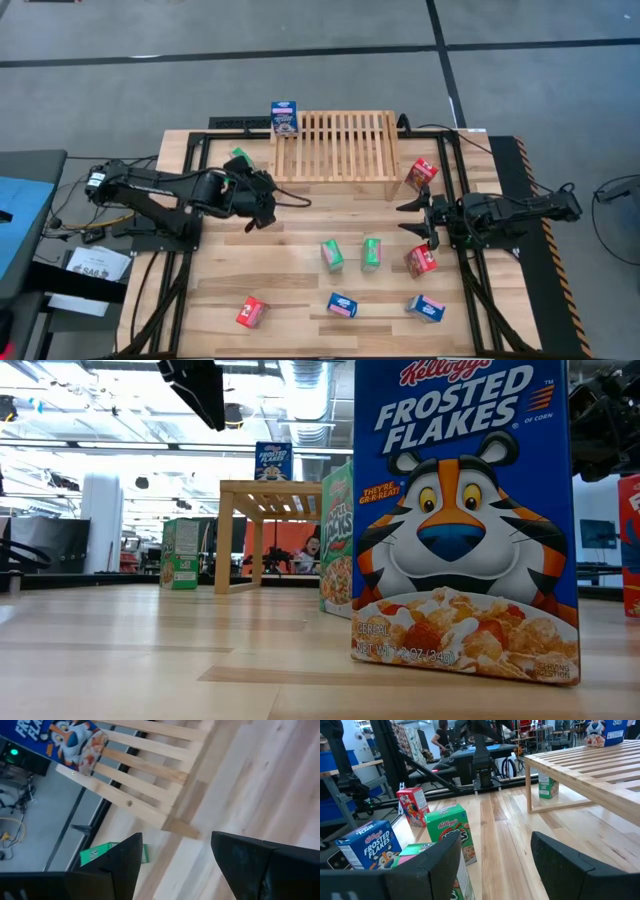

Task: Stack cereal on shelf
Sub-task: Put the top red cereal box on the shelf

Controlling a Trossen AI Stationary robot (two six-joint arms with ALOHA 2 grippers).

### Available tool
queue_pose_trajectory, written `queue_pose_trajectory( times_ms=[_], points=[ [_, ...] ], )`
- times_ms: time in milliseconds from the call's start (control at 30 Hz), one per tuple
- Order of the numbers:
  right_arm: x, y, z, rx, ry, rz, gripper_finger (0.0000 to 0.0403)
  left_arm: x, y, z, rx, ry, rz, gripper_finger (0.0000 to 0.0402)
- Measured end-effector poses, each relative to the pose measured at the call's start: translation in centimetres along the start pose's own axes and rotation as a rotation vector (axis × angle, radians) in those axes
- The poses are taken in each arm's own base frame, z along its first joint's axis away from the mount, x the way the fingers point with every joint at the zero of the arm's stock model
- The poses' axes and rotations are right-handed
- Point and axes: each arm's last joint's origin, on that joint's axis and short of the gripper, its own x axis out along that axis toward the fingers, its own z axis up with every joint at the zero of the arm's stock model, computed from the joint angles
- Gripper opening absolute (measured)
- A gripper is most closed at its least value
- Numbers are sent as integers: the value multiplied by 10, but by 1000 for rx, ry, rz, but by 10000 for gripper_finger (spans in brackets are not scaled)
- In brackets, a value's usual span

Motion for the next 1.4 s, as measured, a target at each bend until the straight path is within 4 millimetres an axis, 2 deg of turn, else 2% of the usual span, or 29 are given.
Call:
queue_pose_trajectory(
  times_ms=[133, 367, 500, 833, 1000, 1100, 1300, 1400],
  points=[
    [0, 0, 0, 0, 1, 0, 278, 7, 9, 4, -24, 9, 26, 226],
    [0, 0, 0, -37, 0, 0, 349, 20, 22, 12, -107, -4, 59, 226],
    [0, 0, 0, -37, 0, 0, 375, 25, 29, 14, -139, 10, 56, 226],
    [0, 0, 0, -37, 0, 0, 381, 29, 33, 15, -191, 21, 49, 226],
    [0, 0, 1, -32, -8, 1, 382, 29, 31, 14, -212, 38, -8, 226],
    [0, 0, 1, 51, -16, 3, 382, 29, 31, 17, -192, 19, -28, 226],
    [0, 1, 7, 362, -71, 24, 382, 31, 34, 23, -158, -24, -32, 226],
    [0, 2, 9, 447, -94, 37, 382, 33, 35, 24, -152, -24, -51, 226]
  ],
)
